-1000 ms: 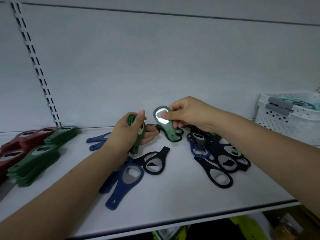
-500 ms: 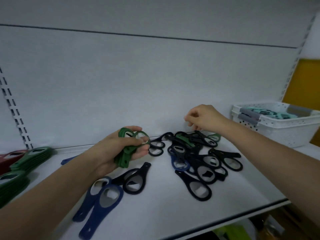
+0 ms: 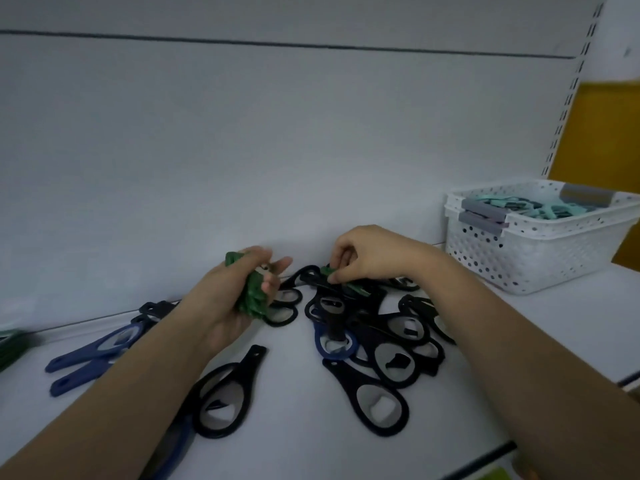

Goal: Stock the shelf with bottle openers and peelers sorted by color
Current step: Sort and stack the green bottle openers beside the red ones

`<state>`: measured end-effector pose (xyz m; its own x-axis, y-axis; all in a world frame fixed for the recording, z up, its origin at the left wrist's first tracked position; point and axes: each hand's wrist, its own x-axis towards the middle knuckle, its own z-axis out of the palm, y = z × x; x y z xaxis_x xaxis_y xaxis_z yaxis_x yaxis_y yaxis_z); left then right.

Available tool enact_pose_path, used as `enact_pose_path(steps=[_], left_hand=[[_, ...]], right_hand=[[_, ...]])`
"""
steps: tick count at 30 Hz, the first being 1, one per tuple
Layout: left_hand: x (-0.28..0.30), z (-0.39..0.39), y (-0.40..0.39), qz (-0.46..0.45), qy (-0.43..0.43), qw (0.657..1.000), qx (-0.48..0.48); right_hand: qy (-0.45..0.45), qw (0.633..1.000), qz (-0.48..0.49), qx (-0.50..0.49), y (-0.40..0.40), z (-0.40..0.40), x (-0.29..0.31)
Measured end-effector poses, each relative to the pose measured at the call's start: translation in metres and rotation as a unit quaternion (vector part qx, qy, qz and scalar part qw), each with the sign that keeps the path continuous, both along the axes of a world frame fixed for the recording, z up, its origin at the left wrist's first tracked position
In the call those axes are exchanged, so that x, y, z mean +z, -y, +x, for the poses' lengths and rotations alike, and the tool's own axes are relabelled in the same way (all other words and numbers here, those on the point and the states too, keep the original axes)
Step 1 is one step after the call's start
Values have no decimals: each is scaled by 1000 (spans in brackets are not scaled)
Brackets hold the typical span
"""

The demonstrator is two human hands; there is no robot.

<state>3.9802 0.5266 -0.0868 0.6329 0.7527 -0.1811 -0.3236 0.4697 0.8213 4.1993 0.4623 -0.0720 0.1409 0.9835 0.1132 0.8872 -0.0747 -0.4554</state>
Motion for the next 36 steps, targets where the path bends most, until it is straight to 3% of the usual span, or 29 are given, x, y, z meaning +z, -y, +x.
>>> enact_pose_path(steps=[3, 6, 8, 12, 15, 17, 19, 21, 24, 30, 36], left_hand=[[2, 0, 6, -2, -22, 1000, 15], [5, 4, 15, -50, -2, 999, -17], [5, 5, 17, -75, 24, 996, -51], [4, 6, 18, -81, 43, 992, -83], [-1, 4, 17, -71, 2, 997, -36], [-3, 3, 17, -66, -21, 997, -41], [-1, 3, 17, -49, -45, 997, -47], [-1, 5, 17, -12, -80, 996, -44], [-1, 7, 22, 39, -109, 991, -67], [-2, 5, 28, 67, -85, 987, -122], [-2, 4, 26, 42, -71, 994, -68]], right_hand=[[-123, 985, 120, -16, 6, -4, 8], [-247, 939, 238, -2, 8, -17, 13], [-295, 924, 242, 30, 10, -28, 12], [-298, 939, 138, 107, 22, -38, 15], [-298, 934, 194, 32, 28, -21, 25], [-266, 935, 228, -63, 33, -1, 28], [-194, 949, 194, -155, 39, 20, 28], [-68, 970, 76, -222, 47, 40, 24], [107, 951, -63, -282, 54, 53, 9], [110, 954, -166, -223, 58, 58, -19], [116, 966, -114, -204, 72, 75, -20]])
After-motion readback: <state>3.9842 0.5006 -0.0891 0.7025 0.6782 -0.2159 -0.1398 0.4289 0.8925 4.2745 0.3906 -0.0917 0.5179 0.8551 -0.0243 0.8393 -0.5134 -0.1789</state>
